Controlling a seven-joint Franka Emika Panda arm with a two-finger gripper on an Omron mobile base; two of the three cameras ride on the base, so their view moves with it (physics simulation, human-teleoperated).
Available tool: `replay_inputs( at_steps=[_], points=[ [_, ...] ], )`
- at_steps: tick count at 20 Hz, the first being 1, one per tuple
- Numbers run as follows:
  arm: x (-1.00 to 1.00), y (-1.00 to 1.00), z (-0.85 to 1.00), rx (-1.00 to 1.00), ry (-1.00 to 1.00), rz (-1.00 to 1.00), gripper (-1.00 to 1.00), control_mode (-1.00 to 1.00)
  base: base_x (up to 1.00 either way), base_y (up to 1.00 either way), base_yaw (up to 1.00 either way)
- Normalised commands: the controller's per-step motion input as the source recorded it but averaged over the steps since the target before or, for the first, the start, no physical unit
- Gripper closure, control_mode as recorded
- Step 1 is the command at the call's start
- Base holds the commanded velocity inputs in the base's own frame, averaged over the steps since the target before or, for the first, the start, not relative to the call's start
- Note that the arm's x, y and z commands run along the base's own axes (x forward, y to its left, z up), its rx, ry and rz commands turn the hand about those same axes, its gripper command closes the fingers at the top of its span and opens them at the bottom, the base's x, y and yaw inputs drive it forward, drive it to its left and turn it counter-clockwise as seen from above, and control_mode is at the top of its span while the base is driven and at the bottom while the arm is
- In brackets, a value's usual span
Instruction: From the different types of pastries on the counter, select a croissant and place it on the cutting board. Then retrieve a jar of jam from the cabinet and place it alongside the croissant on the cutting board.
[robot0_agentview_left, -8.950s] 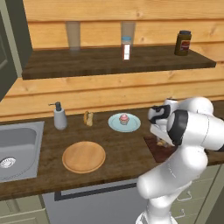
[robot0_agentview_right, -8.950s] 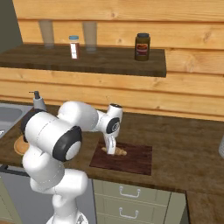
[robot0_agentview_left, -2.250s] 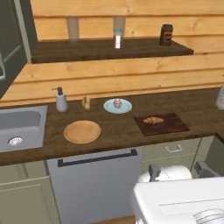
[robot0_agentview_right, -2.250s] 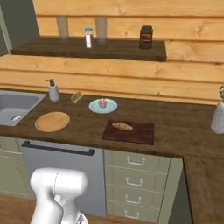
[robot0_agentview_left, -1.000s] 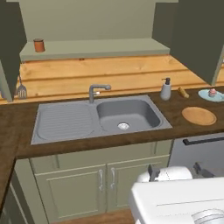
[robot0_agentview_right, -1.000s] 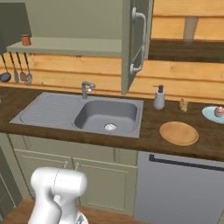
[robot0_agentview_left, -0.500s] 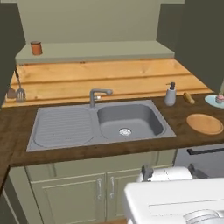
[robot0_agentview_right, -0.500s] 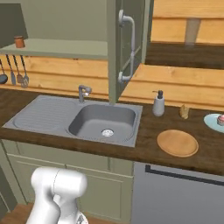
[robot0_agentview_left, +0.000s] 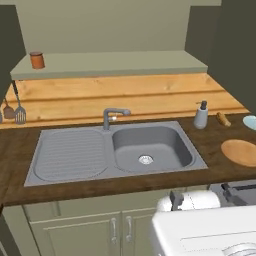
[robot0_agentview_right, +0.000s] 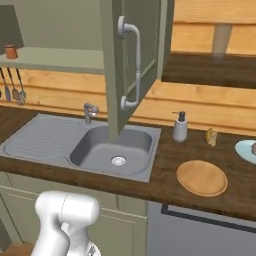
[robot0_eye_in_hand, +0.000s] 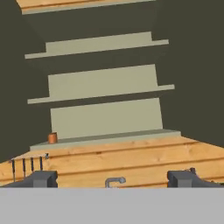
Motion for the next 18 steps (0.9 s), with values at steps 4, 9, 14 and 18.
replay_inputs(
  at_steps=[4, 9, 14, 18],
  points=[
    [0.00, 0.00, 0.00, 0.00, 0.00, 0.00, -1.00, 1.00, 0.93, -0.05, 0.00],
    [0.00, 0.00, 0.00, 0.00, 0.00, 0.00, -1.00, 1.00, 0.33, 0.00, 0.00],
    [0.00, 0.00, 0.00, 0.00, 0.00, 0.00, -1.00, 1.00, -0.04, 0.57, 0.00],
    [0.00, 0.00, 0.00, 0.00, 0.00, 0.00, -1.00, 1.00, 0.01, 0.08, 0.00]
  ],
)
